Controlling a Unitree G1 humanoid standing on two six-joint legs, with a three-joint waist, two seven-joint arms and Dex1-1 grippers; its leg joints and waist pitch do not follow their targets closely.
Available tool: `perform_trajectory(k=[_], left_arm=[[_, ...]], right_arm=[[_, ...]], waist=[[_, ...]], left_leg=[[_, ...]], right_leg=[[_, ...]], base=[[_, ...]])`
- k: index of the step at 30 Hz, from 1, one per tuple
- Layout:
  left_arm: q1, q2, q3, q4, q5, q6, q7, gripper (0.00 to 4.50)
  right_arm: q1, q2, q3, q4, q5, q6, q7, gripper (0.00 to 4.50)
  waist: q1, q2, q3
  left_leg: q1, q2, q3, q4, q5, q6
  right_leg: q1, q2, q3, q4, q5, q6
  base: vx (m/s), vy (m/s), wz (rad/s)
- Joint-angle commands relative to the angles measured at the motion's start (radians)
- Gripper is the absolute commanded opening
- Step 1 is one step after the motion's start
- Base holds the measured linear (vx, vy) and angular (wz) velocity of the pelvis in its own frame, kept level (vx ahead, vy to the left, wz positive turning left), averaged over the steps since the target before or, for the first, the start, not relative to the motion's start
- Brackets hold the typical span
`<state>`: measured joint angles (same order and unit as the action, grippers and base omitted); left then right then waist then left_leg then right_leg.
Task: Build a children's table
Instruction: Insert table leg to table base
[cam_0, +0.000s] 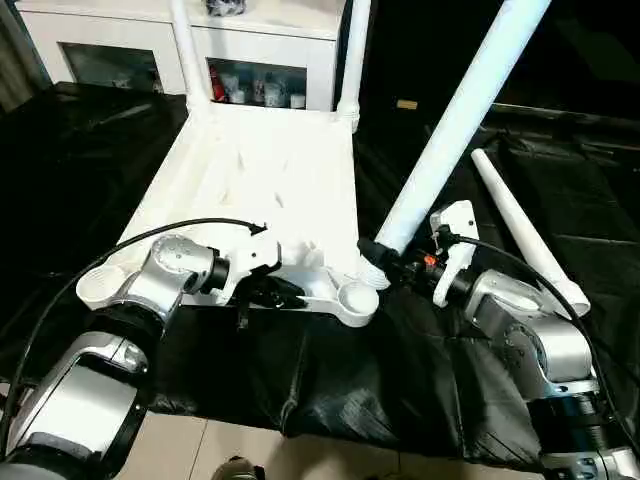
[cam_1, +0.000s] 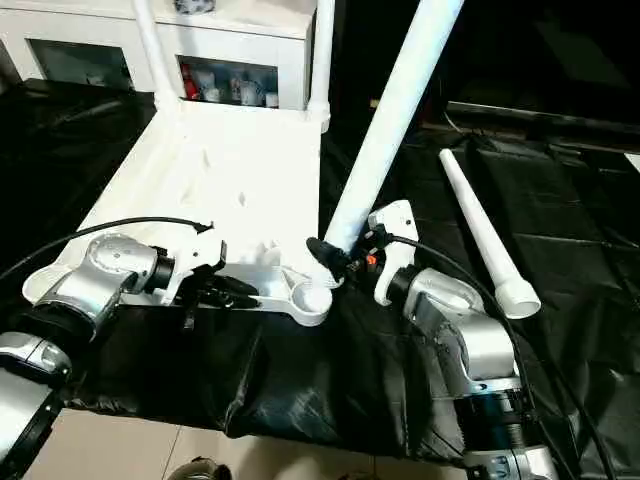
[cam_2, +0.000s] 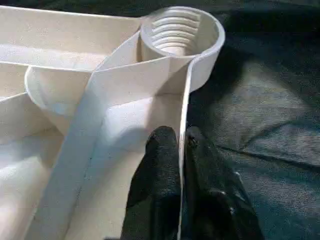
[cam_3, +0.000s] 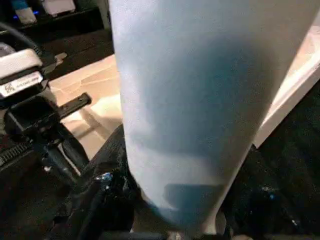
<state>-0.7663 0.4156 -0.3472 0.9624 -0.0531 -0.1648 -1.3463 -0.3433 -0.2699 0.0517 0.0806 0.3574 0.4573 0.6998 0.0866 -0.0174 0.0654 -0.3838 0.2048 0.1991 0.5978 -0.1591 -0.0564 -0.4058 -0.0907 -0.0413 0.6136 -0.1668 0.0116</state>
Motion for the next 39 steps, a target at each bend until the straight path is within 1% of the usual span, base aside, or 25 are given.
perform_trajectory(k=[1,3,5,7,8,9,10,11,12,13,15,16,17,18,20,21,22,23,27,30,32,35,36,37,39], left_arm=[[-0.012,-0.011,0.016,-0.020,-0.022,0.049,0.014,0.10],[-0.008,-0.018,0.017,-0.022,-0.011,0.055,0.036,0.00],[0.011,-0.045,0.015,-0.039,0.024,0.082,0.132,0.00],[0.020,-0.059,0.013,-0.051,0.042,0.109,0.185,0.00],[0.026,-0.068,0.013,-0.060,0.053,0.123,0.217,0.00],[0.037,-0.081,0.015,-0.079,0.056,0.142,0.247,0.00],[0.054,-0.094,0.016,-0.113,0.054,0.171,0.267,0.00],[0.070,-0.105,0.017,-0.145,0.056,0.185,0.284,0.00],[0.074,-0.107,0.017,-0.153,0.057,0.189,0.288,0.00],[0.099,-0.116,0.012,-0.201,0.065,0.216,0.305,0.00],[0.128,-0.122,0.011,-0.253,0.060,0.233,0.306,0.00],[0.138,-0.124,0.012,-0.270,0.056,0.239,0.308,0.00],[0.151,-0.123,0.011,-0.292,0.053,0.244,0.306,0.00],[0.163,-0.121,0.008,-0.315,0.047,0.260,0.297,0.00],[0.173,-0.119,0.005,-0.337,0.044,0.275,0.292,0.00],[0.185,-0.112,-0.005,-0.358,0.042,0.289,0.273,0.00],[0.197,-0.103,-0.018,-0.383,0.050,0.303,0.261,0.00],[0.202,-0.099,-0.023,-0.393,0.055,0.307,0.258,0.00],[0.208,-0.095,-0.018,-0.422,0.069,0.344,0.281,0.00],[0.198,-0.095,-0.008,-0.420,0.075,0.356,0.296,0.00],[0.199,-0.094,-0.003,-0.431,0.077,0.373,0.306,0.00],[0.196,-0.093,0.003,-0.439,0.084,0.396,0.332,0.00],[0.196,-0.093,0.004,-0.441,0.084,0.396,0.334,0.00],[0.199,-0.093,0.004,-0.449,0.084,0.401,0.336,0.00],[0.202,-0.092,0.003,-0.457,0.085,0.398,0.338,0.00]], right_arm=[[-0.010,-0.014,0.008,-0.016,-0.006,0.005,0.007,1.91],[-0.015,-0.014,0.010,-0.010,-0.011,0.005,0.003,1.91],[-0.028,-0.010,0.012,0.012,-0.028,0.003,-0.012,1.91],[-0.034,-0.009,0.013,0.022,-0.036,0.006,-0.020,1.91],[-0.036,-0.010,0.014,0.029,-0.043,0.009,-0.026,1.91],[-0.039,-0.012,0.017,0.040,-0.054,0.009,-0.033,1.91],[-0.042,-0.016,0.022,0.053,-0.069,0.007,-0.042,1.91],[-0.043,-0.021,0.028,0.065,-0.080,0.006,-0.047,1.91],[-0.043,-0.023,0.030,0.068,-0.083,0.003,-0.048,1.91],[-0.044,-0.033,0.043,0.083,-0.102,-0.011,-0.051,1.91],[-0.048,-0.037,0.050,0.102,-0.117,-0.027,-0.054,1.91],[-0.050,-0.038,0.051,0.108,-0.121,-0.031,-0.055,1.91],[-0.055,-0.034,0.047,0.120,-0.119,-0.033,-0.057,1.91],[-0.064,-0.034,0.047,0.139,-0.123,-0.041,-0.057,1.91],[-0.070,-0.032,0.046,0.152,-0.126,-0.046,-0.057,1.91],[-0.080,-0.028,0.039,0.174,-0.125,-0.048,-0.057,1.91],[-0.090,-0.027,0.035,0.199,-0.126,-0.053,-0.054,1.91],[-0.094,-0.027,0.035,0.210,-0.128,-0.056,-0.051,1.91],[-0.099,-0.029,0.034,0.237,-0.103,-0.036,-0.006,1.91],[-0.089,-0.025,0.030,0.246,-0.080,-0.021,0.028,1.91],[-0.081,-0.014,0.008,0.263,-0.058,-0.025,0.030,1.91],[-0.064,0.005,-0.044,0.307,-0.018,-0.041,0.029,1.91],[-0.063,0.007,-0.048,0.311,-0.015,-0.043,0.028,1.91],[-0.053,0.011,-0.063,0.330,-0.009,-0.060,0.030,1.91],[-0.036,0.018,-0.077,0.347,-0.002,-0.081,0.033,1.91]], waist=[[-0.001,0.015,-0.077],[-0.002,0.014,-0.078],[-0.002,0.014,-0.078],[-0.002,0.013,-0.078],[-0.003,0.010,-0.076],[-0.003,0.010,-0.076],[-0.006,0.004,-0.075],[-0.006,0.004,-0.075],[-0.008,0.003,-0.074],[-0.011,0.004,-0.073],[-0.014,0.003,-0.074],[-0.015,0.003,-0.074],[-0.015,0.003,-0.074],[-0.019,0.004,-0.076],[-0.023,0.007,-0.076],[-0.025,0.004,-0.076],[-0.027,0.007,-0.078],[-0.029,0.007,-0.076],[-0.034,0.007,-0.077],[-0.034,0.007,-0.079],[-0.033,0.008,-0.079],[-0.032,0.010,-0.079],[-0.033,0.009,-0.079],[-0.032,0.013,-0.078],[-0.032,0.011,-0.077]], left_leg=[[0.033,0.023,-0.018,-0.082,-0.353,-0.067],[0.031,0.022,-0.017,-0.080,-0.340,-0.062],[0.032,0.023,-0.016,-0.079,-0.332,-0.057],[0.032,0.022,-0.016,-0.078,-0.334,-0.052],[0.029,0.022,-0.016,-0.078,-0.331,-0.051],[0.030,0.022,-0.016,-0.078,-0.336,-0.053],[0.030,0.022,-0.016,-0.078,-0.339,-0.051],[0.030,0.022,-0.016,-0.078,-0.339,-0.051],[0.028,0.021,-0.017,-0.078,-0.338,-0.049],[0.028,0.022,-0.017,-0.079,-0.335,-0.046],[0.028,0.021,-0.017,-0.077,-0.337,-0.042],[0.029,0.021,-0.015,-0.075,-0.329,-0.035],[0.029,0.021,-0.015,-0.075,-0.329,-0.035],[0.024,0.020,-0.016,-0.076,-0.318,-0.029],[0.025,0.019,-0.015,-0.076,-0.316,-0.024],[0.025,0.019,-0.014,-0.075,-0.315,-0.023],[0.022,0.020,-0.016,-0.076,-0.310,-0.021],[0.021,0.019,-0.016,-0.077,-0.311,-0.021],[0.025,0.019,-0.015,-0.077,-0.325,-0.020],[0.024,0.020,-0.015,-0.077,-0.318,-0.018],[0.024,0.020,-0.015,-0.077,-0.321,-0.017],[0.025,0.020,-0.015,-0.077,-0.332,-0.019],[0.025,0.020,-0.015,-0.077,-0.334,-0.018],[0.026,0.020,-0.016,-0.079,-0.340,-0.021],[0.027,0.020,-0.015,-0.078,-0.355,-0.023]], right_leg=[[0.036,-0.048,0.031,-0.070,-0.254,-0.226],[0.037,-0.049,0.031,-0.069,-0.239,-0.229],[0.037,-0.048,0.030,-0.068,-0.223,-0.236],[0.039,-0.049,0.030,-0.071,-0.239,-0.232],[0.039,-0.048,0.030,-0.072,-0.255,-0.225],[0.039,-0.049,0.030,-0.074,-0.279,-0.219],[0.037,-0.048,0.029,-0.079,-0.305,-0.211],[0.037,-0.048,0.029,-0.079,-0.305,-0.211],[0.037,-0.048,0.029,-0.082,-0.330,-0.201],[0.037,-0.047,0.029,-0.082,-0.333,-0.196],[0.035,-0.047,0.030,-0.084,-0.345,-0.191],[0.032,-0.046,0.030,-0.087,-0.353,-0.184],[0.032,-0.046,0.030,-0.087,-0.353,-0.184],[0.035,-0.045,0.029,-0.084,-0.346,-0.182],[0.033,-0.042,0.029,-0.085,-0.343,-0.182],[0.032,-0.041,0.029,-0.085,-0.342,-0.180],[0.034,-0.044,0.029,-0.082,-0.332,-0.187],[0.034,-0.041,0.028,-0.083,-0.332,-0.184],[0.032,-0.040,0.029,-0.085,-0.329,-0.185],[0.033,-0.040,0.029,-0.083,-0.308,-0.190],[0.033,-0.040,0.029,-0.083,-0.307,-0.192],[0.032,-0.042,0.029,-0.085,-0.319,-0.196],[0.032,-0.042,0.028,-0.087,-0.321,-0.195],[0.031,-0.041,0.027,-0.087,-0.332,-0.193],[0.028,-0.042,0.028,-0.091,-0.346,-0.191]], base=[[0.000,0.000,0.00],[0.000,0.000,0.00],[0.000,0.000,0.00],[0.000,0.000,0.00],[0.000,0.000,0.00],[0.000,0.000,0.00],[0.000,0.000,0.00],[0.000,0.000,0.00],[0.000,0.000,0.00],[0.000,0.000,0.00],[0.000,0.000,0.00],[0.000,0.000,0.00],[0.000,0.000,0.00],[0.000,0.000,0.00],[0.000,0.000,0.00],[0.000,0.000,0.00],[0.000,0.000,0.00],[0.000,0.000,0.00],[0.000,0.000,0.00],[0.000,0.000,0.00],[0.000,0.000,0.00],[0.000,0.000,0.00],[0.000,0.000,0.00],[0.000,0.000,0.00],[0.000,0.000,0.00]])
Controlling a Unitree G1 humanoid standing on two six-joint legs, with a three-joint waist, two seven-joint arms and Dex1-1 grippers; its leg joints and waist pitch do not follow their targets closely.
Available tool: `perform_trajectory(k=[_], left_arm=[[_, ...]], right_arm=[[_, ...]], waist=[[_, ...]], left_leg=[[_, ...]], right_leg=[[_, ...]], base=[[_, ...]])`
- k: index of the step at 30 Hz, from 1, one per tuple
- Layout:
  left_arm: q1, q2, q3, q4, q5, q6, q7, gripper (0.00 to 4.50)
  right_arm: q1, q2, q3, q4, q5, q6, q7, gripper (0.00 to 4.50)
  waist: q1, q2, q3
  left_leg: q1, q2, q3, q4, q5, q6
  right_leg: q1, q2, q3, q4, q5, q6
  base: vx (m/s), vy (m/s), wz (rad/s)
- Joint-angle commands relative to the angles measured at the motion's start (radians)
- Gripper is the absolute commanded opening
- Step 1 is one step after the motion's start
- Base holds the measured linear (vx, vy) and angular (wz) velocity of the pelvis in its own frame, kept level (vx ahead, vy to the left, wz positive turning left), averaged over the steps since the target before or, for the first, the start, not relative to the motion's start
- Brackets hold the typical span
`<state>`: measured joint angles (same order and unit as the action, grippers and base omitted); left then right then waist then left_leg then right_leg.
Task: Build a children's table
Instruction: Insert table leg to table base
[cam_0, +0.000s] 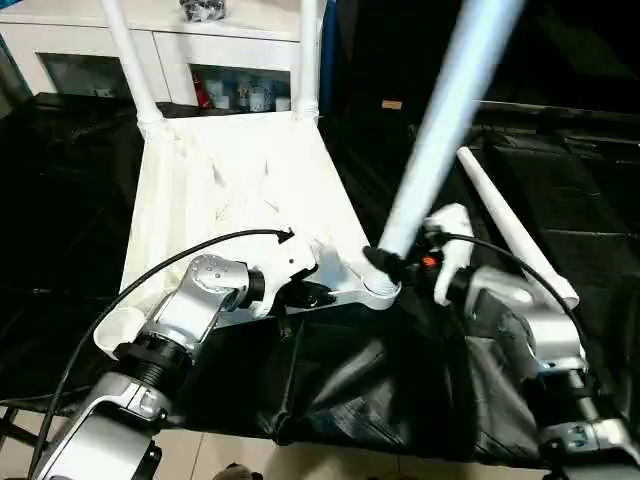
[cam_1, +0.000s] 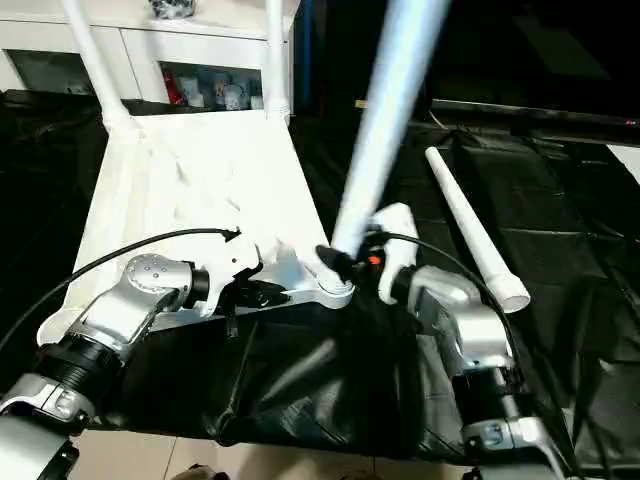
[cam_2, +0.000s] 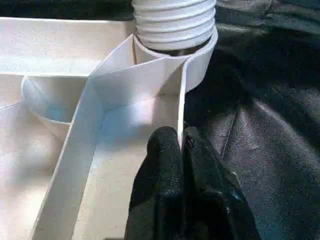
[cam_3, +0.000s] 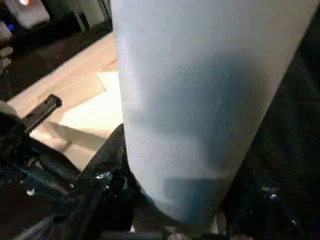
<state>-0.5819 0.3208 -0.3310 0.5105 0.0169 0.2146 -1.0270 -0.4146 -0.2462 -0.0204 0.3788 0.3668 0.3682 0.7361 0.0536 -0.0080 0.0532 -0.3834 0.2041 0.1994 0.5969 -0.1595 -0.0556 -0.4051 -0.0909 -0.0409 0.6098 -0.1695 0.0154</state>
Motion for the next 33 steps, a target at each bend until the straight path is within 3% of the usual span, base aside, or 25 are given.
perform_trajectory(k=[1,4,5,8,13,17,19,24,30,33], left_arm=[[0.019,0.002,-0.012,-0.006,0.015,0.016,0.020,0.00],[0.018,-0.006,-0.003,0.000,0.018,0.004,0.045,0.00],[0.016,-0.007,-0.001,0.002,0.018,0.005,0.050,0.00],[0.008,-0.010,0.003,0.011,0.022,0.005,0.064,0.00],[-0.009,-0.012,0.015,0.031,0.028,0.000,0.085,0.00],[-0.009,-0.007,0.013,0.033,0.033,-0.005,0.079,0.00],[-0.010,-0.003,0.009,0.035,0.038,-0.008,0.073,0.00],[-0.013,0.005,0.001,0.044,0.043,-0.021,0.054,0.00],[-0.021,0.028,-0.013,0.050,0.044,-0.043,0.000,0.00],[-0.023,0.044,-0.027,0.043,0.040,-0.063,-0.054,0.00]], right_arm=[[0.042,-0.002,-0.012,0.055,-0.008,-0.001,-0.005,1.91],[0.081,0.014,-0.026,0.053,0.009,-0.039,0.006,1.91],[0.094,0.018,-0.026,0.046,0.013,-0.047,0.017,1.91],[0.121,0.021,-0.019,0.036,0.004,-0.068,0.020,1.91],[0.166,0.013,0.040,-0.013,-0.063,-0.121,-0.010,1.91],[0.150,-0.006,0.099,-0.033,-0.132,-0.121,-0.027,1.91],[0.138,-0.021,0.134,-0.040,-0.160,-0.110,-0.015,1.91],[0.107,-0.043,0.187,-0.022,-0.198,-0.091,0.012,1.91],[0.045,-0.038,0.217,0.065,-0.218,-0.108,0.061,1.91],[0.020,-0.034,0.222,0.105,-0.209,-0.114,0.104,1.91]], waist=[[0.002,0.006,-0.065],[0.001,0.004,-0.065],[0.003,0.010,-0.066],[0.003,0.005,-0.064],[0.005,-0.001,-0.061],[0.000,0.002,-0.058],[-0.002,-0.001,-0.057],[-0.006,-0.002,-0.057],[-0.020,-0.003,-0.057],[-0.024,-0.003,-0.061]], left_leg=[[0.026,0.021,-0.018,-0.079,-0.361,-0.027],[0.026,0.021,-0.018,-0.080,-0.374,-0.026],[0.027,0.021,-0.018,-0.080,-0.376,-0.026],[0.026,0.021,-0.019,-0.083,-0.385,-0.027],[0.027,0.021,-0.020,-0.085,-0.400,-0.027],[0.027,0.020,-0.023,-0.087,-0.423,-0.035],[0.028,0.019,-0.024,-0.086,-0.439,-0.035],[0.028,0.020,-0.026,-0.087,-0.451,-0.033],[0.030,0.019,-0.032,-0.088,-0.511,-0.045],[0.024,0.021,-0.035,-0.092,-0.500,-0.044]], right_leg=[[0.029,-0.043,0.027,-0.087,-0.352,-0.192],[0.029,-0.041,0.026,-0.088,-0.342,-0.192],[0.028,-0.041,0.026,-0.087,-0.343,-0.193],[0.028,-0.040,0.026,-0.089,-0.360,-0.188],[0.023,-0.042,0.026,-0.098,-0.419,-0.161],[0.020,-0.042,0.025,-0.102,-0.469,-0.142],[0.018,-0.044,0.025,-0.107,-0.505,-0.129],[0.015,-0.042,0.024,-0.108,-0.511,-0.124],[0.010,-0.045,0.020,-0.114,-0.553,-0.116],[0.018,-0.045,0.019,-0.109,-0.514,-0.127]], base=[[0.000,0.000,0.00],[0.000,0.000,0.00],[0.000,0.000,0.00],[0.000,0.000,0.00],[0.000,0.000,0.00],[0.000,0.000,0.00],[0.000,0.000,0.00],[0.000,0.000,0.00],[0.000,0.000,0.00],[0.000,0.000,0.00]])
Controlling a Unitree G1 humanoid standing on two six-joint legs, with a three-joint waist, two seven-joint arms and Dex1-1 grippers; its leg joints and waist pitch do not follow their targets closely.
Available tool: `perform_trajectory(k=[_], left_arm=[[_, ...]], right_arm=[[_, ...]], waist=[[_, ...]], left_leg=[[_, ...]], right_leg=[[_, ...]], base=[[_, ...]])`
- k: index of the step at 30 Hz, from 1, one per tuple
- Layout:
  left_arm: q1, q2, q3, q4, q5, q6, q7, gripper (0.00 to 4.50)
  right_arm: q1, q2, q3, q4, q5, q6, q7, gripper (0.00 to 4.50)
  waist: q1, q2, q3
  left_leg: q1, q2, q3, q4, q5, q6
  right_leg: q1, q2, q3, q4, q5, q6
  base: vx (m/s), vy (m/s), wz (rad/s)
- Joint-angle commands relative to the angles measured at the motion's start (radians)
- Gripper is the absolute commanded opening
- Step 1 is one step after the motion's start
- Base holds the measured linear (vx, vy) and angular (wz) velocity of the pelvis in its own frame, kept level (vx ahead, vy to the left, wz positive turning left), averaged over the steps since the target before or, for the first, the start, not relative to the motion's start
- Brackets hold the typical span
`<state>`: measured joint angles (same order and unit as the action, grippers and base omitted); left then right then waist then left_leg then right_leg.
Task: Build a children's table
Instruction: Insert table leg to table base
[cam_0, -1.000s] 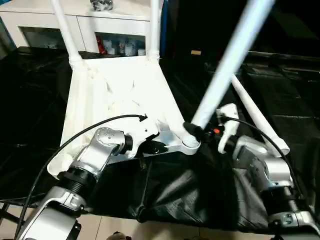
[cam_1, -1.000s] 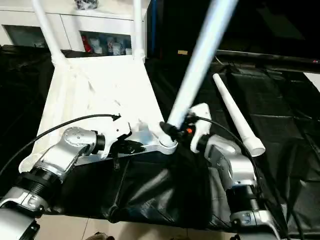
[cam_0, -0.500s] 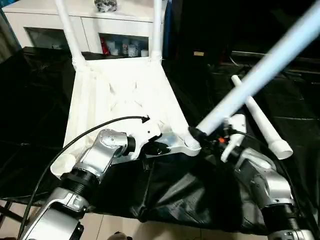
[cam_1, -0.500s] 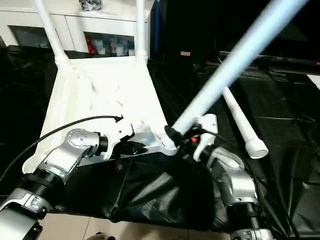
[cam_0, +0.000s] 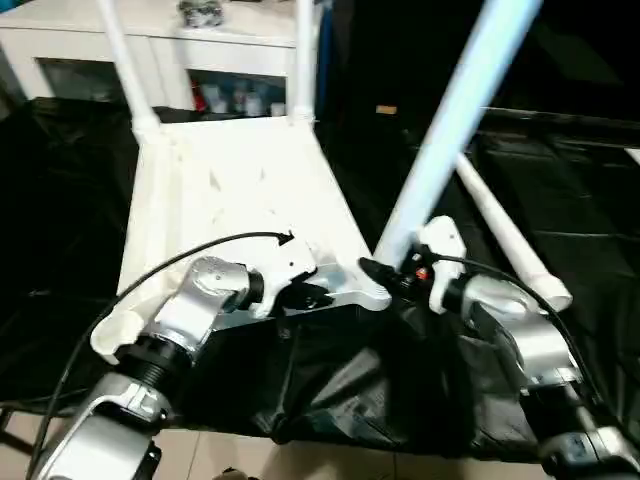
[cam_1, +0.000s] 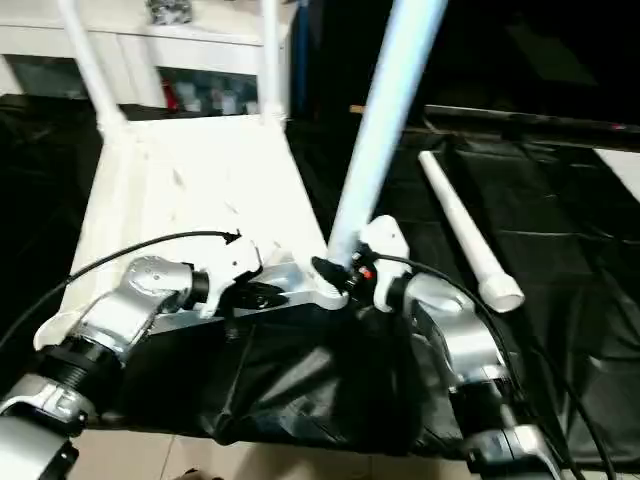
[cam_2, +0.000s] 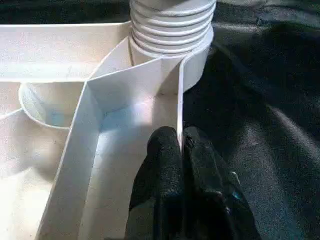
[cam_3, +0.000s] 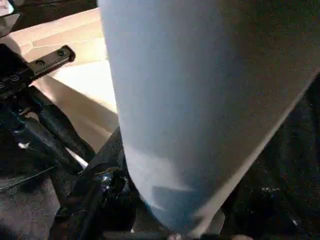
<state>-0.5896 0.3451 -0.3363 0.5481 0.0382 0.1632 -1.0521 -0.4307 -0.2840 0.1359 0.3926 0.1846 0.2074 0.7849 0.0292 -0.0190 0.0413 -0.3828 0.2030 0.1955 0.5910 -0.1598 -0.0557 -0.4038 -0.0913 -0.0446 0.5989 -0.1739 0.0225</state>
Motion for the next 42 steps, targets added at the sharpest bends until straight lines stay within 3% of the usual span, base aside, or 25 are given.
perform_trajectory(k=[1,8,9,11,15,17,21,24,25,26,28,29,30,31,32,33,34,35,36,37,38,39,40,41,42], left_arm=[[-0.015,0.027,-0.027,0.003,0.018,-0.018,-0.050,0.00],[-0.030,0.077,-0.057,0.006,0.012,-0.119,-0.183,0.00],[-0.034,0.087,-0.058,0.004,0.009,-0.126,-0.202,0.00],[-0.038,0.096,-0.059,0.004,0.009,-0.130,-0.215,0.00],[-0.046,0.111,-0.057,0.016,0.013,-0.155,-0.228,0.00],[-0.049,0.114,-0.055,0.022,0.012,-0.160,-0.233,0.00],[-0.056,0.111,-0.040,0.033,0.011,-0.153,-0.217,0.00],[-0.059,0.094,-0.025,0.034,0.012,-0.120,-0.174,0.00],[-0.060,0.081,-0.014,0.031,0.010,-0.093,-0.143,0.00],[-0.060,0.081,-0.014,0.031,0.010,-0.093,-0.143,0.00],[-0.058,0.040,0.016,-0.005,-0.002,0.000,-0.068,0.00],[-0.055,0.028,0.024,-0.024,-0.007,0.033,-0.048,0.00],[-0.054,0.026,0.025,-0.028,-0.007,0.038,-0.043,0.00],[-0.048,0.011,0.028,-0.054,-0.001,0.070,-0.015,0.00],[-0.036,-0.010,0.029,-0.091,0.008,0.113,0.023,0.00],[-0.015,-0.045,0.028,-0.144,0.025,0.169,0.079,0.00],[0.004,-0.078,0.026,-0.193,0.040,0.220,0.128,0.00],[0.020,-0.108,0.025,-0.229,0.048,0.263,0.165,0.00],[0.020,-0.108,0.025,-0.229,0.048,0.263,0.165,0.00],[0.031,-0.132,0.018,-0.252,0.059,0.286,0.192,0.00],[0.037,-0.145,0.007,-0.258,0.070,0.290,0.206,0.00],[0.039,-0.157,-0.004,-0.252,0.080,0.285,0.218,0.00],[0.039,-0.157,-0.004,-0.252,0.081,0.285,0.219,0.00],[0.040,-0.164,-0.014,-0.248,0.087,0.285,0.231,0.00],[0.040,-0.164,-0.014,-0.248,0.087,0.285,0.231,0.00]], right_arm=[[0.030,0.004,0.069,0.102,-0.026,0.045,0.075,1.91],[0.028,-0.034,0.127,0.092,-0.016,0.036,0.227,1.91],[0.034,-0.043,0.144,0.077,-0.016,0.035,0.260,1.91],[0.044,-0.053,0.163,0.058,-0.019,0.029,0.294,1.91],[0.063,-0.065,0.206,0.027,-0.030,0.010,0.357,1.91],[0.067,-0.067,0.216,0.024,-0.034,-0.001,0.376,1.91],[0.045,-0.035,0.200,0.077,-0.047,-0.027,0.345,1.91],[0.011,0.001,0.159,0.140,-0.058,-0.042,0.248,1.91],[-0.008,0.018,0.137,0.175,-0.070,-0.055,0.180,1.91],[-0.008,0.018,0.137,0.175,-0.070,-0.055,0.180,1.91],[-0.065,0.064,0.070,0.265,-0.079,-0.052,0.003,1.91],[-0.082,0.077,0.050,0.289,-0.077,-0.047,-0.046,1.91],[-0.085,0.079,0.047,0.293,-0.077,-0.046,-0.053,1.91],[-0.102,0.093,0.029,0.319,-0.073,-0.036,-0.100,1.91],[-0.117,0.106,0.014,0.346,-0.073,-0.030,-0.150,1.91],[-0.136,0.128,-0.001,0.383,-0.073,-0.012,-0.212,1.91],[-0.152,0.148,-0.014,0.415,-0.072,0.004,-0.265,1.91],[-0.160,0.159,-0.019,0.435,-0.076,0.021,-0.304,1.91],[-0.160,0.159,-0.019,0.435,-0.076,0.021,-0.304,1.91],[-0.168,0.169,-0.024,0.453,-0.074,0.033,-0.326,1.91],[-0.172,0.177,-0.026,0.464,-0.071,0.039,-0.336,1.91],[-0.176,0.186,-0.026,0.470,-0.070,0.044,-0.346,1.91],[-0.177,0.186,-0.026,0.470,-0.070,0.044,-0.347,1.91],[-0.184,0.196,-0.030,0.484,-0.073,0.040,-0.358,1.91],[-0.184,0.196,-0.030,0.484,-0.073,0.040,-0.358,1.91]], waist=[[-0.002,0.009,-0.051],[0.006,0.002,-0.057],[0.009,-0.007,-0.052],[0.012,-0.007,-0.051],[0.019,-0.019,-0.045],[0.023,-0.017,-0.045],[0.025,-0.016,-0.040],[0.021,-0.019,-0.033],[0.016,-0.018,-0.028],[0.012,-0.018,-0.026],[0.001,-0.014,-0.026],[-0.013,-0.013,-0.023],[-0.024,0.000,-0.020],[-0.032,0.017,-0.016],[-0.033,0.017,-0.015],[-0.031,0.025,-0.013],[-0.024,0.013,-0.004],[-0.027,-0.015,0.003],[-0.026,-0.012,0.009],[-0.050,-0.030,0.015],[-0.053,0.006,0.016],[-0.064,0.027,0.022],[0.018,0.053,0.001],[0.013,0.039,-0.006],[0.004,-0.058,-0.024]], left_leg=[[0.021,0.024,-0.031,-0.089,-0.489,-0.041],[0.025,0.028,-0.020,-0.090,-0.431,-0.031],[0.026,0.028,-0.018,-0.090,-0.429,-0.025],[0.030,0.029,-0.015,-0.090,-0.423,-0.021],[0.029,0.031,-0.016,-0.096,-0.421,-0.022],[0.030,0.032,-0.016,-0.096,-0.426,-0.026],[0.032,0.031,-0.019,-0.099,-0.471,-0.038],[0.034,0.029,-0.025,-0.102,-0.518,-0.049],[0.041,0.027,-0.032,-0.100,-0.560,-0.061],[0.043,0.026,-0.035,-0.099,-0.577,-0.066],[0.051,0.023,-0.043,-0.094,-0.609,-0.077],[0.052,0.021,-0.052,-0.094,-0.636,-0.078],[0.043,0.028,-0.066,-0.112,-0.691,-0.083],[0.019,0.040,-0.082,-0.142,-0.752,-0.096],[0.018,0.047,-0.084,-0.154,-0.796,-0.099],[0.010,0.061,-0.086,-0.181,-0.858,-0.106],[0.015,0.062,-0.069,-0.197,-0.865,-0.105],[0.063,0.029,-0.047,-0.146,-0.805,-0.096],[0.116,0.002,-0.044,-0.087,-0.745,-0.086],[0.129,-0.029,-0.036,0.017,-0.539,-0.046],[0.132,-0.014,-0.039,0.013,-0.528,-0.038],[0.076,0.022,-0.053,-0.051,-0.616,-0.039],[-0.057,-0.021,-0.005,-0.190,-0.927,-0.175],[-0.025,0.017,-0.027,-0.214,-0.867,-0.143],[0.051,0.012,-0.062,-0.100,-0.604,-0.106]], right_leg=[[0.020,-0.044,0.023,-0.094,-0.463,-0.151],[0.024,-0.040,0.030,-0.079,-0.305,-0.206],[0.022,-0.040,0.029,-0.079,-0.309,-0.206],[0.020,-0.041,0.032,-0.081,-0.315,-0.205],[0.018,-0.042,0.032,-0.084,-0.346,-0.188],[0.018,-0.044,0.033,-0.084,-0.354,-0.183],[0.011,-0.047,0.033,-0.090,-0.418,-0.174],[0.008,-0.050,0.030,-0.102,-0.530,-0.143],[0.001,-0.054,0.026,-0.114,-0.641,-0.111],[-0.001,-0.054,0.022,-0.118,-0.681,-0.098],[-0.004,-0.058,0.007,-0.131,-0.764,-0.070],[0.003,-0.053,-0.017,-0.144,-0.779,-0.055],[0.026,-0.050,-0.041,-0.142,-0.722,-0.059],[0.061,-0.046,-0.054,-0.119,-0.609,-0.077],[0.067,-0.040,-0.060,-0.108,-0.546,-0.089],[0.087,-0.036,-0.053,-0.052,-0.387,-0.127],[0.073,-0.033,-0.044,-0.040,-0.361,-0.144],[0.019,-0.042,-0.049,-0.124,-0.599,-0.108],[-0.024,-0.058,-0.077,-0.192,-0.776,-0.067],[-0.024,-0.081,-0.158,-0.283,-0.971,0.045],[0.004,-0.077,-0.207,-0.299,-0.934,0.066],[0.068,-0.053,-0.249,-0.239,-0.796,0.078],[0.181,0.026,-0.166,0.041,-0.177,-0.060],[0.153,0.021,-0.108,0.090,-0.225,-0.049],[0.080,-0.096,-0.030,-0.052,-0.737,-0.014]], base=[[0.000,0.000,0.00],[0.000,0.000,0.00],[0.000,0.000,0.00],[0.000,0.000,0.00],[0.000,0.000,0.00],[0.000,0.000,0.00],[0.000,0.000,0.00],[0.000,0.000,0.00],[0.000,0.000,0.00],[-0.052,-0.007,-0.07],[-0.074,0.000,-0.09],[-0.092,0.020,-0.13],[-0.063,0.054,-0.28],[-0.063,0.054,-0.28],[-0.060,0.062,-0.29],[-0.090,0.029,-0.14],[-0.090,0.029,-0.14],[-0.061,-0.025,-0.02],[0.025,-0.058,0.01],[0.025,-0.058,0.01],[0.035,-0.004,-0.23],[0.201,0.088,-0.57],[0.201,0.088,-0.57],[0.306,0.019,-0.27],[0.139,-0.143,-0.02]])
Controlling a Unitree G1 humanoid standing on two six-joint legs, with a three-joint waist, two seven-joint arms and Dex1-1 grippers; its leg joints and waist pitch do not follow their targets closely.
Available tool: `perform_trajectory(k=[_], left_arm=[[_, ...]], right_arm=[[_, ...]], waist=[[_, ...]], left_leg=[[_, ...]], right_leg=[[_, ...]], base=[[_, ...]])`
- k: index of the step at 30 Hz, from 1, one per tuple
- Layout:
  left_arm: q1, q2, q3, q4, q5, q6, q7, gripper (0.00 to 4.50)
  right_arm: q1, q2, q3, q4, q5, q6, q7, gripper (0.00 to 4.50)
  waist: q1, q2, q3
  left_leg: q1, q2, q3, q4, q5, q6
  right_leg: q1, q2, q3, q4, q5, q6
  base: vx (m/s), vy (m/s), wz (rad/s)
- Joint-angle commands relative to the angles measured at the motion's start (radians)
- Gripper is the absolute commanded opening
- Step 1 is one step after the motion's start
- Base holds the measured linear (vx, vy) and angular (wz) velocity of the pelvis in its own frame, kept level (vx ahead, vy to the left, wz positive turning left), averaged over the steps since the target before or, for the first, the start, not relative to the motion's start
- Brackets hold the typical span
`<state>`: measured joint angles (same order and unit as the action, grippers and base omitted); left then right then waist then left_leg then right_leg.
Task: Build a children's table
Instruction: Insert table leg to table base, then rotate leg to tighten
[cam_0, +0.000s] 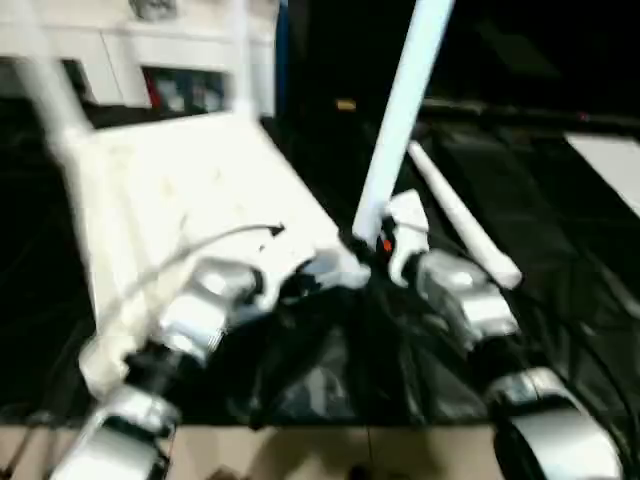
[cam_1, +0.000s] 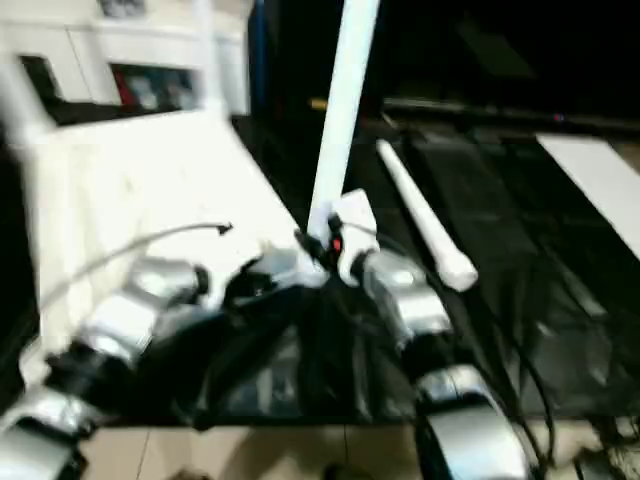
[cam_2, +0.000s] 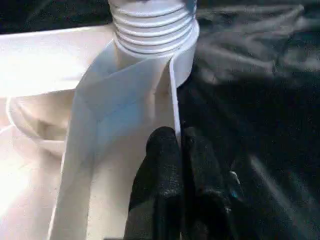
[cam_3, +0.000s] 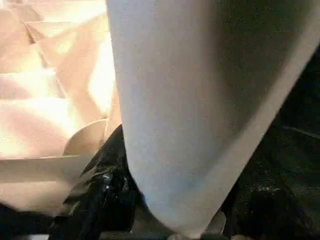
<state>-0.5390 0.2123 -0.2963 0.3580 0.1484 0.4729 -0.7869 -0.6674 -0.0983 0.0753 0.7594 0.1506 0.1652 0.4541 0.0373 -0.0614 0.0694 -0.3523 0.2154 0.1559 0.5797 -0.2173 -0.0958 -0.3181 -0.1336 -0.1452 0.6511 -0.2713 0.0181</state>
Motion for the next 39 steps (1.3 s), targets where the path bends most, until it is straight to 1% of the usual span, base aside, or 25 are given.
perform_trajectory(k=[1,2,3,4,5,6,7,8,9,10,12,13,15,16,17,18,19,20,21,24,25,28,30,34,39], left_arm=[[-0.013,-0.035,-0.060,-0.057,-0.022,-0.016,-0.024,0.00],[-0.018,-0.035,-0.060,-0.050,-0.023,-0.016,-0.018,0.00],[-0.025,-0.030,-0.057,-0.040,-0.024,-0.019,-0.016,0.00],[-0.025,-0.030,-0.057,-0.040,-0.024,-0.019,-0.016,0.00],[-0.026,-0.027,-0.055,-0.045,-0.023,-0.008,-0.012,0.00],[-0.026,-0.022,-0.054,-0.048,-0.021,-0.003,-0.011,0.00],[-0.026,-0.016,-0.053,-0.049,-0.018,-0.002,-0.013,0.00],[-0.023,-0.014,-0.051,-0.057,-0.012,0.006,-0.010,0.00],[-0.023,-0.014,-0.051,-0.057,-0.011,0.007,-0.010,0.00],[-0.021,-0.008,-0.050,-0.059,-0.005,0.007,-0.012,0.00],[-0.018,-0.002,-0.048,-0.059,-0.002,0.004,-0.013,0.00],[-0.017,0.002,-0.047,-0.059,0.000,0.002,-0.013,0.00],[-0.015,0.006,-0.045,-0.055,0.000,-0.005,-0.015,0.00],[-0.013,0.014,-0.042,-0.051,-0.003,-0.019,-0.020,0.00],[-0.011,0.023,-0.039,-0.047,-0.004,-0.037,-0.024,0.00],[-0.010,0.027,-0.038,-0.046,-0.004,-0.044,-0.025,0.00],[-0.009,0.030,-0.037,-0.045,-0.004,-0.049,-0.026,0.00],[-0.007,0.039,-0.035,-0.044,-0.009,-0.064,-0.036,0.00],[-0.007,0.039,-0.035,-0.044,-0.009,-0.064,-0.036,0.00],[-0.004,0.084,-0.030,-0.042,-0.027,-0.145,-0.090,0.00],[-0.004,0.095,-0.025,-0.041,-0.037,-0.164,-0.107,0.00],[-0.003,0.117,-0.026,-0.034,-0.055,-0.222,-0.158,0.00],[-0.004,0.126,-0.029,-0.029,-0.060,-0.234,-0.178,0.00],[-0.006,0.162,-0.049,-0.004,-0.067,-0.316,-0.256,0.00],[-0.003,0.189,-0.062,0.005,-0.101,-0.361,-0.355,0.00]], right_arm=[[0.041,0.023,0.027,0.135,-0.042,0.075,-0.039,1.91],[0.032,0.033,0.030,0.147,-0.050,0.068,-0.044,1.91],[0.022,0.041,0.039,0.158,-0.061,0.056,-0.045,1.91],[0.022,0.041,0.039,0.158,-0.061,0.056,-0.045,1.91],[0.014,0.047,0.044,0.170,-0.068,0.047,-0.048,1.91],[0.006,0.053,0.047,0.176,-0.071,0.046,-0.048,1.91],[-0.001,0.058,0.046,0.179,-0.070,0.043,-0.048,1.91],[-0.009,0.063,0.045,0.184,-0.068,0.038,-0.051,1.91],[-0.009,0.063,0.045,0.185,-0.068,0.038,-0.051,1.91],[-0.018,0.067,0.044,0.191,-0.067,0.032,-0.056,1.91],[-0.026,0.072,0.042,0.199,-0.068,0.017,-0.059,1.91],[-0.031,0.075,0.041,0.205,-0.069,0.008,-0.060,2.26],[-0.037,0.081,0.032,0.208,-0.064,-0.004,-0.058,2.26],[-0.041,0.086,0.024,0.207,-0.058,-0.012,-0.052,2.64],[-0.042,0.087,0.020,0.197,-0.051,-0.022,-0.033,2.66],[-0.042,0.087,0.018,0.192,-0.048,-0.027,-0.025,2.71],[-0.042,0.087,0.017,0.189,-0.046,-0.030,-0.020,2.81],[-0.043,0.084,0.016,0.181,-0.048,-0.042,-0.009,2.81],[-0.043,0.084,0.016,0.181,-0.048,-0.042,-0.009,2.95],[-0.026,0.056,0.016,0.107,-0.034,-0.063,0.068,3.17],[-0.015,0.043,0.020,0.079,-0.030,-0.070,0.095,3.26],[0.024,0.005,0.042,-0.004,-0.026,-0.083,0.162,3.57],[0.044,-0.014,0.055,-0.042,-0.025,-0.089,0.202,3.61],[0.111,-0.082,0.092,-0.162,-0.006,-0.081,0.349,3.61],[0.162,-0.153,0.121,-0.250,0.006,-0.065,0.494,3.61]], waist=[[0.029,0.002,-0.031],[0.029,-0.004,-0.037],[0.038,0.027,-0.065],[0.026,0.034,-0.068],[0.024,0.038,-0.069],[0.018,0.049,-0.064],[0.014,0.046,-0.064],[0.014,0.042,-0.062],[0.014,0.042,-0.062],[0.013,0.033,-0.061],[0.016,0.031,-0.063],[0.015,0.031,-0.062],[0.016,0.029,-0.063],[0.017,0.026,-0.062],[0.017,0.025,-0.063],[0.018,0.027,-0.064],[0.022,0.026,-0.078],[0.022,0.022,-0.080],[0.023,0.025,-0.082],[0.026,0.028,-0.085],[0.028,0.027,-0.090],[0.036,0.026,-0.097],[0.041,0.026,-0.094],[0.052,0.031,-0.089],[0.058,0.029,-0.088]], left_leg=[[0.059,-0.011,-0.025,0.034,-0.248,-0.014],[0.014,0.002,-0.035,0.012,-0.161,0.010],[-0.045,0.013,-0.036,-0.065,-0.047,-0.027],[-0.027,0.019,-0.033,-0.084,-0.048,-0.039],[-0.020,0.019,-0.030,-0.087,-0.085,-0.042],[-0.017,0.015,-0.024,-0.091,-0.200,-0.050],[-0.018,0.015,-0.024,-0.094,-0.238,-0.051],[-0.009,0.014,-0.021,-0.096,-0.313,-0.044],[-0.009,0.014,-0.021,-0.096,-0.313,-0.044],[-0.008,0.013,-0.018,-0.097,-0.329,-0.035],[-0.006,0.014,-0.016,-0.099,-0.315,-0.028],[-0.007,0.014,-0.014,-0.100,-0.309,-0.026],[-0.005,0.017,-0.011,-0.100,-0.305,-0.026],[-0.004,0.017,-0.010,-0.100,-0.302,-0.024],[-0.004,0.017,-0.009,-0.101,-0.299,-0.023],[-0.005,0.018,-0.009,-0.100,-0.293,-0.022],[-0.009,0.021,-0.007,-0.095,-0.199,-0.015],[-0.012,0.021,-0.005,-0.093,-0.158,-0.009],[-0.013,0.019,-0.001,-0.088,-0.096,0.005],[-0.015,0.015,0.003,-0.079,-0.041,0.025],[-0.014,0.014,0.005,-0.073,0.010,0.042],[-0.012,0.010,0.009,-0.061,0.085,0.078],[-0.014,0.011,0.011,-0.059,0.078,0.092],[-0.010,0.016,0.013,-0.063,0.005,0.072],[-0.009,0.018,0.016,-0.064,-0.026,0.058]], right_leg=[[-0.087,-0.152,0.105,-0.236,-0.970,-0.060],[-0.038,-0.149,0.111,-0.210,-0.923,-0.068],[0.027,-0.070,0.077,-0.149,-0.591,-0.090],[0.002,-0.025,0.067,-0.116,-0.293,-0.128],[-0.004,-0.018,0.069,-0.109,-0.218,-0.150],[-0.016,-0.011,0.082,-0.107,-0.182,-0.186],[-0.013,-0.012,0.085,-0.108,-0.191,-0.193],[-0.021,-0.016,0.092,-0.122,-0.261,-0.191],[-0.021,-0.016,0.092,-0.122,-0.261,-0.191],[-0.023,-0.015,0.101,-0.130,-0.313,-0.181],[-0.024,-0.018,0.103,-0.134,-0.345,-0.167],[-0.023,-0.018,0.104,-0.135,-0.345,-0.164],[-0.027,-0.018,0.106,-0.136,-0.347,-0.161],[-0.029,-0.019,0.107,-0.137,-0.351,-0.159],[-0.028,-0.019,0.108,-0.138,-0.349,-0.158],[-0.028,-0.020,0.108,-0.137,-0.341,-0.159],[-0.019,-0.015,0.111,-0.119,-0.179,-0.180],[-0.016,-0.011,0.110,-0.112,-0.111,-0.189],[-0.015,-0.006,0.107,-0.100,-0.003,-0.207],[-0.009,-0.005,0.106,-0.092,0.107,-0.232],[-0.007,-0.001,0.105,-0.082,0.210,-0.243],[-0.006,0.005,0.104,-0.068,0.351,-0.265],[-0.007,0.003,0.104,-0.068,0.356,-0.268],[-0.008,0.000,0.106,-0.075,0.265,-0.260],[-0.008,-0.001,0.107,-0.075,0.236,-0.262]], base=[[0.139,-0.143,-0.02],[0.047,-0.121,-0.30],[0.064,-0.026,-0.33],[0.064,-0.026,-0.33],[0.060,0.007,-0.15],[0.000,0.000,0.00],[0.000,0.000,0.00],[0.000,0.000,0.00],[0.000,0.000,0.00],[0.000,0.000,0.00],[0.000,0.000,0.00],[0.000,0.000,0.00],[0.000,0.000,0.00],[0.000,0.000,0.00],[0.000,0.000,0.00],[0.000,0.000,0.00],[0.000,0.000,0.00],[0.000,0.000,0.00],[0.000,0.000,0.00],[0.000,0.000,0.00],[0.000,0.000,0.00],[0.000,0.000,0.00],[0.000,0.000,0.00],[0.000,0.000,0.00],[0.000,0.000,0.00]])
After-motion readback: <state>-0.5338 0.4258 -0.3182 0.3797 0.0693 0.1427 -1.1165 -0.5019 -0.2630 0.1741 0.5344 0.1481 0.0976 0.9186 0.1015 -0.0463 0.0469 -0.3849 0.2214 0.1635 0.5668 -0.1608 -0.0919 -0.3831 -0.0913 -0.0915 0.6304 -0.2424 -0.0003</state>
